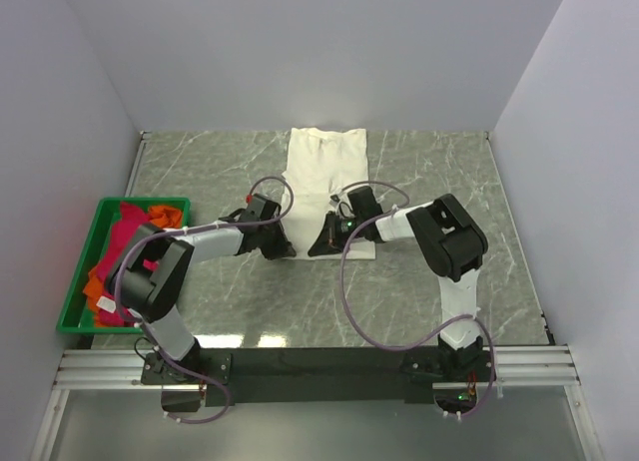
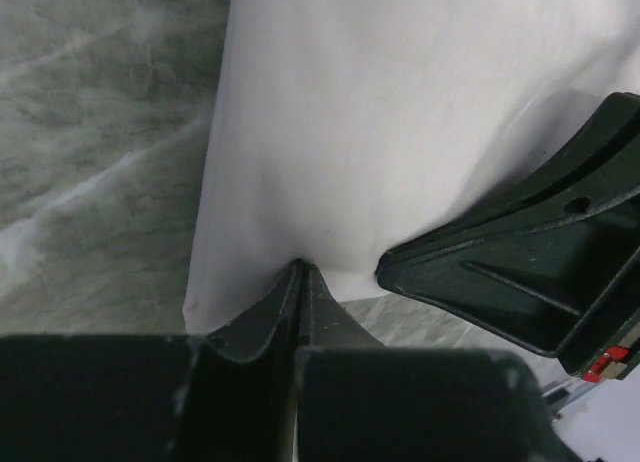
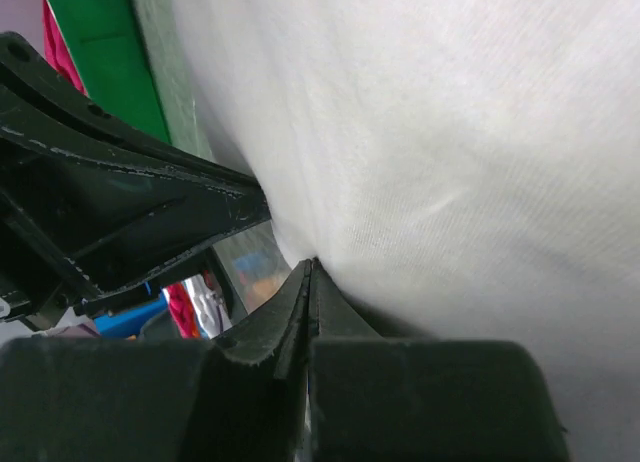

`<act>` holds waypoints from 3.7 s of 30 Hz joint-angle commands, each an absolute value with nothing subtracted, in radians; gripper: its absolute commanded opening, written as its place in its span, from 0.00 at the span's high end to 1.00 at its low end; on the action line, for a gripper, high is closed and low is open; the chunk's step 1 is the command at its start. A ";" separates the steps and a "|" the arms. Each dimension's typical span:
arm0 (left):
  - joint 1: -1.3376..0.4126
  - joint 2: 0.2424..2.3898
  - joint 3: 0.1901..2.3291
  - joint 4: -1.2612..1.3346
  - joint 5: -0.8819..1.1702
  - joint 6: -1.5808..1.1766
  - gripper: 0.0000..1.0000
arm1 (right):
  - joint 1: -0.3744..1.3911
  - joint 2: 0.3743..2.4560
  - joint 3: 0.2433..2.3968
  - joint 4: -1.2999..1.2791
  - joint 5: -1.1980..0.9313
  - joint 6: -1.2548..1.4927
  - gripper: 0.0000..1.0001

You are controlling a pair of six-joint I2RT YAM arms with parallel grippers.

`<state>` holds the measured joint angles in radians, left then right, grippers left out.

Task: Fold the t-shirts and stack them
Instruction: Fold the tshirt

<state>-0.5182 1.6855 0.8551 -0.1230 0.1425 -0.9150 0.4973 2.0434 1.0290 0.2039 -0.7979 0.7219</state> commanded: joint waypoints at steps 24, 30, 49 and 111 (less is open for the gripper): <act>-0.491 1.602 0.742 -0.187 0.083 -1.025 0.97 | 0.028 1.715 0.680 0.055 -0.667 0.617 1.00; -0.494 1.545 0.785 -0.221 0.060 -1.017 0.92 | 0.034 1.597 0.725 0.106 -0.715 0.635 1.00; -0.499 1.447 0.868 -0.334 -0.043 -0.960 0.63 | 0.074 1.980 1.091 0.065 -0.623 0.654 1.00; -0.680 1.795 1.022 -0.515 -0.238 -0.904 0.92 | 0.428 1.620 0.949 -0.465 0.028 0.626 0.46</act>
<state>-0.6697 1.7645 1.0653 -0.4557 -0.2684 -0.9031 0.4160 1.6115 0.9039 -0.4667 0.0139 0.6106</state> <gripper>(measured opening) 0.118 0.547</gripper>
